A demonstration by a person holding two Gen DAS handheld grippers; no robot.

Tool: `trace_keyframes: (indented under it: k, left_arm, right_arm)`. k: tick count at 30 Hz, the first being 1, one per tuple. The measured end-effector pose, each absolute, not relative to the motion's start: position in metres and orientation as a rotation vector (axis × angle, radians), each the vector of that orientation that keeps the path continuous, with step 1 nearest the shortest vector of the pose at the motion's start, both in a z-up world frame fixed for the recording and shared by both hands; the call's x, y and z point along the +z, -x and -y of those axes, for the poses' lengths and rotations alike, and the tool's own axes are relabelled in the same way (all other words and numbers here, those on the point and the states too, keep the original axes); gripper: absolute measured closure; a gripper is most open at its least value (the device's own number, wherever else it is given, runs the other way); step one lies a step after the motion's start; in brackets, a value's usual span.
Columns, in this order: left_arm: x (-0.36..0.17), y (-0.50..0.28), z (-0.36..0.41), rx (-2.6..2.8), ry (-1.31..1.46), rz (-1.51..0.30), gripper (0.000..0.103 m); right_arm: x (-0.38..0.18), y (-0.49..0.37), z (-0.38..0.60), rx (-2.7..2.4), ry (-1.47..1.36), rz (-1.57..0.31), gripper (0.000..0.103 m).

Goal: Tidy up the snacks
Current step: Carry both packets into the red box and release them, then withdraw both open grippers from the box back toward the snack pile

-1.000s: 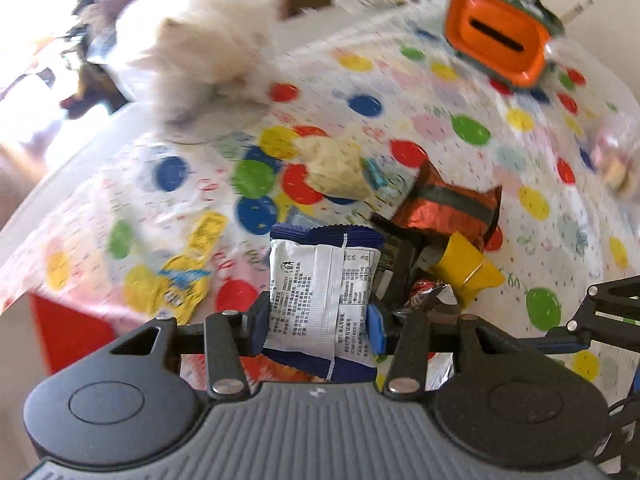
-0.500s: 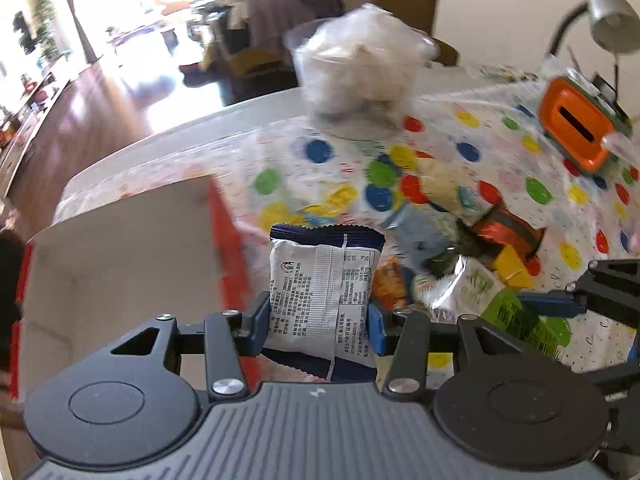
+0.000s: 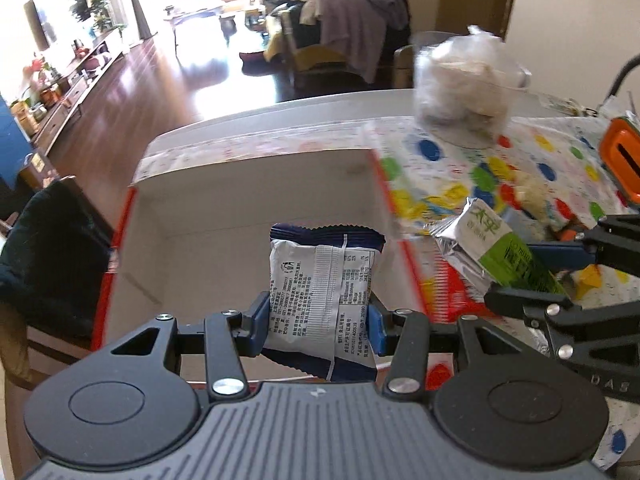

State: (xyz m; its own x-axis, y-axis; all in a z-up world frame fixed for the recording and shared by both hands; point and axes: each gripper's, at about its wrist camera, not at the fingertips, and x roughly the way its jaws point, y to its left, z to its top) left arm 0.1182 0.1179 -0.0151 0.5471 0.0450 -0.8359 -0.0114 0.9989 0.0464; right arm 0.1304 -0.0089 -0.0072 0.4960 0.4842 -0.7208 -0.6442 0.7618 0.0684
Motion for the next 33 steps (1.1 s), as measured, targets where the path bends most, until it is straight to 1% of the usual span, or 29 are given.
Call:
trace_keyframes:
  k: [9, 16, 22, 33]
  left_arm:
    - [-0.031, -0.142, -0.197, 0.102, -0.018, -1.042, 0.056]
    - [-0.057, -0.168, -0.227, 0.107, -0.026, -1.124, 0.056]
    - [-0.078, -0.185, -0.224, 0.087, -0.101, -1.188, 0.056]
    - [-0.09, -0.198, -0.203, 0.045, -0.251, -1.291, 0.056]
  right_arm:
    - [-0.026, -0.168, -0.07, 0.667, 0.234, -0.876, 0.062]
    - [-0.055, -0.196, -0.111, 0.622, 0.25, -0.968, 0.062]
    - [-0.077, -0.209, -0.134, 0.599, 0.276, -1.037, 0.062]
    - [-0.103, -0.205, -0.152, 0.584, 0.325, -1.136, 0.062]
